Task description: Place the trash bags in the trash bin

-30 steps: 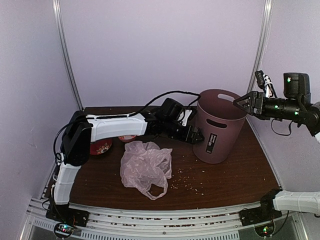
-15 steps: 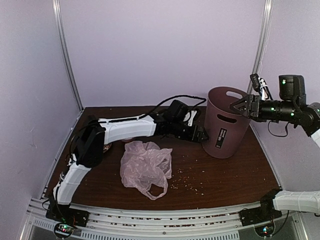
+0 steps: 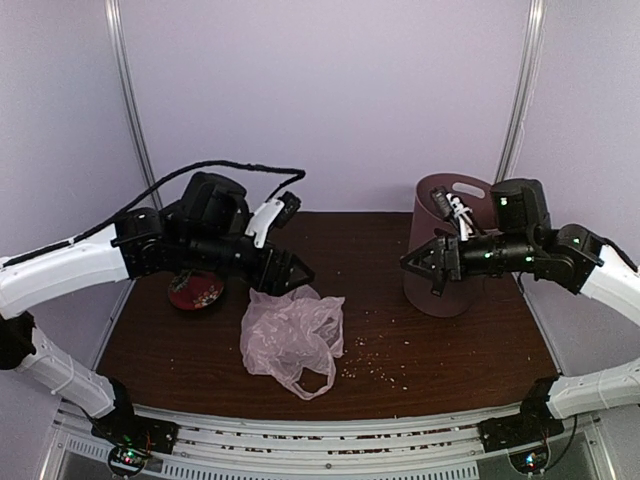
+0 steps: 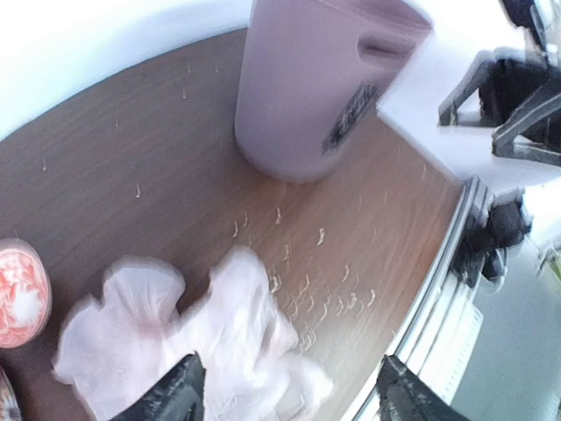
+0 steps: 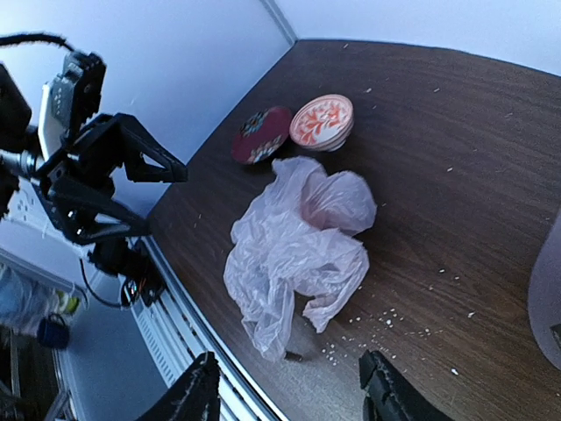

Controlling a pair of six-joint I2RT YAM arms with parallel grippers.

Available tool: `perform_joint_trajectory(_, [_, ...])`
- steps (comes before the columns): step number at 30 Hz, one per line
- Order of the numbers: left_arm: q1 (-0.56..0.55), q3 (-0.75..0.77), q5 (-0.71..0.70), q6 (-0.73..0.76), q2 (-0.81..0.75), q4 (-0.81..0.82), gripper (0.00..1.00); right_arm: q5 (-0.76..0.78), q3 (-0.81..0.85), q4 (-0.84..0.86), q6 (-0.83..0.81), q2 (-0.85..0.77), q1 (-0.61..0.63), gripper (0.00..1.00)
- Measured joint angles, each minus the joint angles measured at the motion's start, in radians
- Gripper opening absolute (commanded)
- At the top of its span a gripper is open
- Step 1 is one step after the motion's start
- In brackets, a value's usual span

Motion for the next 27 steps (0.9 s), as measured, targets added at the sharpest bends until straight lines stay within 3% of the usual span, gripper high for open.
perform_joint_trajectory(6, [-0.045, -0.188, 0.031, 0.055, -0.052, -0.126, 0.53, 0.103, 0.000, 0.039, -0.027, 0.161, 0.222, 0.46])
perform_joint_trajectory(11, [-0.142, -0.251, 0.047, 0.099, -0.033, -0.152, 0.58, 0.158, -0.006, 0.073, -0.009, 0.282, 0.257, 0.43])
perform_joint_trajectory(17, [-0.283, -0.333, 0.047, 0.137, 0.011, 0.010, 0.60, 0.206, -0.008, 0.098, 0.030, 0.397, 0.258, 0.42])
perform_joint_trajectory(27, [-0.332, -0.397, -0.069, 0.163, 0.210, 0.266, 0.63, 0.262, -0.008, 0.074, 0.114, 0.431, 0.258, 0.47])
